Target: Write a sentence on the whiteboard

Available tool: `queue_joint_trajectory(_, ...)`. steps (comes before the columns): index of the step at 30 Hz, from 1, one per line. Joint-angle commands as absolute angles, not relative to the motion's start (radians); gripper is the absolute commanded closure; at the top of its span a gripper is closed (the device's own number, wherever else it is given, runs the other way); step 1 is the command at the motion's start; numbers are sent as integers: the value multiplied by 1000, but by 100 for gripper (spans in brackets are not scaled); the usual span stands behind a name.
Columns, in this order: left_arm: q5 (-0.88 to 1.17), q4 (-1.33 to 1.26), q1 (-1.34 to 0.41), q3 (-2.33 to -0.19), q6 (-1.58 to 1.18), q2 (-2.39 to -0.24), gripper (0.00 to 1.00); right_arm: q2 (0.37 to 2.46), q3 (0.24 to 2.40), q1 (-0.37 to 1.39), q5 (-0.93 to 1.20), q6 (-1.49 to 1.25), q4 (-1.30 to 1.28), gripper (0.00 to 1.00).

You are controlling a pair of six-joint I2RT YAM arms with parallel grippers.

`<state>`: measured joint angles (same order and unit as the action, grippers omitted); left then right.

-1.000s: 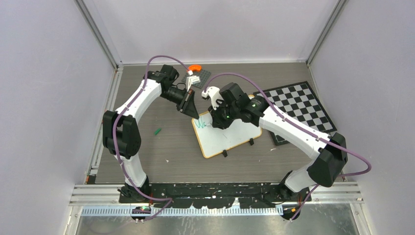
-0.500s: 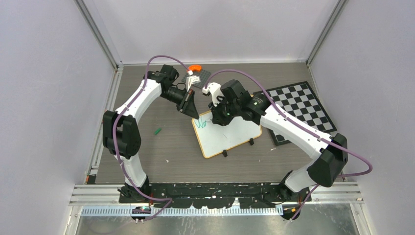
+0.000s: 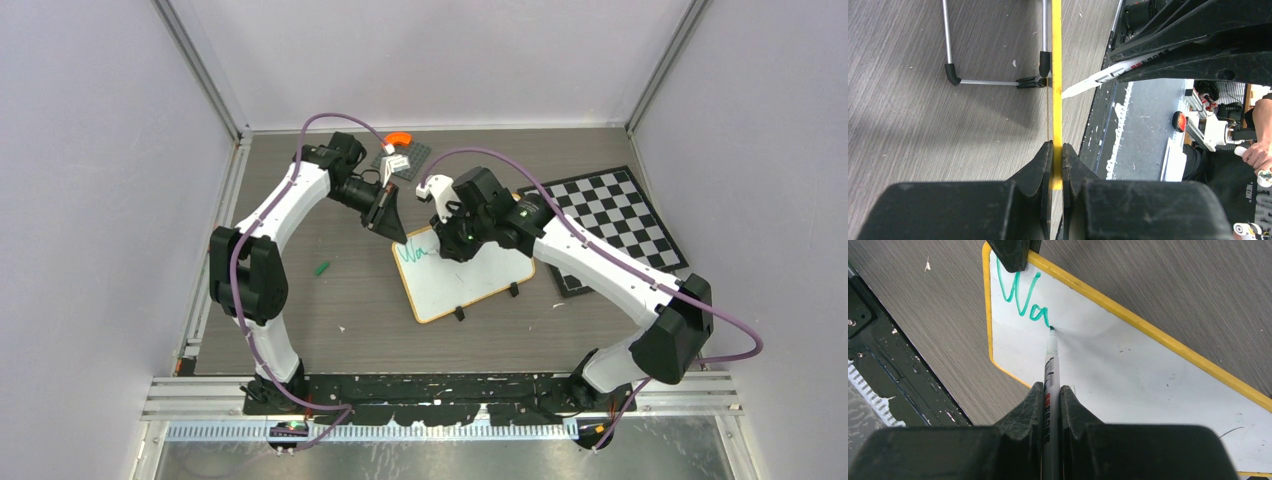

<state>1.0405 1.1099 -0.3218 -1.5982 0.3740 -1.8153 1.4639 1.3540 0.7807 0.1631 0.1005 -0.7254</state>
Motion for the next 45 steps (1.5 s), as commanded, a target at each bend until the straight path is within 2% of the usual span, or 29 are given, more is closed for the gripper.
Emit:
queue_joint_trajectory(1,1081,1132,-340,-1589,380,-1766,100,1411,1426,771,166,110,-715,100)
queue_joint_trajectory(13,1078,1133,-341,-1586,382,-1758,100,1457,1437,770,160,112,-686,100)
queue_joint_trajectory(29,1080,1131,-341,-1588,382,-1764,100,1407,1314,770,136,107,-687,100)
queue_joint_trajectory(45,1077,1129,-341,-1585,379,-1759,100,1450,1419,761,128,103,-678,100)
